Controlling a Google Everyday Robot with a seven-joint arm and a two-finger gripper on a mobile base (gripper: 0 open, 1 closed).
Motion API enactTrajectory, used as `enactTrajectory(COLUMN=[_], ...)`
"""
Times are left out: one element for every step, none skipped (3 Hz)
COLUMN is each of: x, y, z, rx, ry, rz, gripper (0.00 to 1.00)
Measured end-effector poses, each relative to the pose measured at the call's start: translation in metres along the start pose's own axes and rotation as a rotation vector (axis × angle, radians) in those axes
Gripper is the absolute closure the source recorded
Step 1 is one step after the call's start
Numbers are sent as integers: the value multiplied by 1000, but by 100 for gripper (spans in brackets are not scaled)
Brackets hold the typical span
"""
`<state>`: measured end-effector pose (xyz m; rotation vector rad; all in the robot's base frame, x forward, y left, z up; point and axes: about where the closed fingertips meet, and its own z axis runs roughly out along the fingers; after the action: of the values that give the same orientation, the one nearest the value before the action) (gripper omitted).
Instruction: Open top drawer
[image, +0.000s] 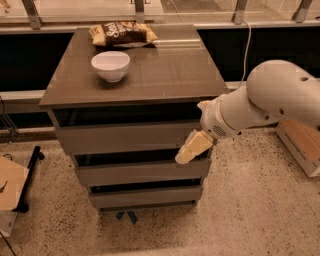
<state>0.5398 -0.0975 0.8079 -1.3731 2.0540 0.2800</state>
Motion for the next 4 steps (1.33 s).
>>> enactTrajectory(x=[-1,9,24,37], y=[-19,-35,-51,-63], z=[32,65,96,124], rx=[8,-7,-34,-72], ry=[-34,-55,-68,-62], rz=[12,50,100,130], gripper=[0,0,0,0])
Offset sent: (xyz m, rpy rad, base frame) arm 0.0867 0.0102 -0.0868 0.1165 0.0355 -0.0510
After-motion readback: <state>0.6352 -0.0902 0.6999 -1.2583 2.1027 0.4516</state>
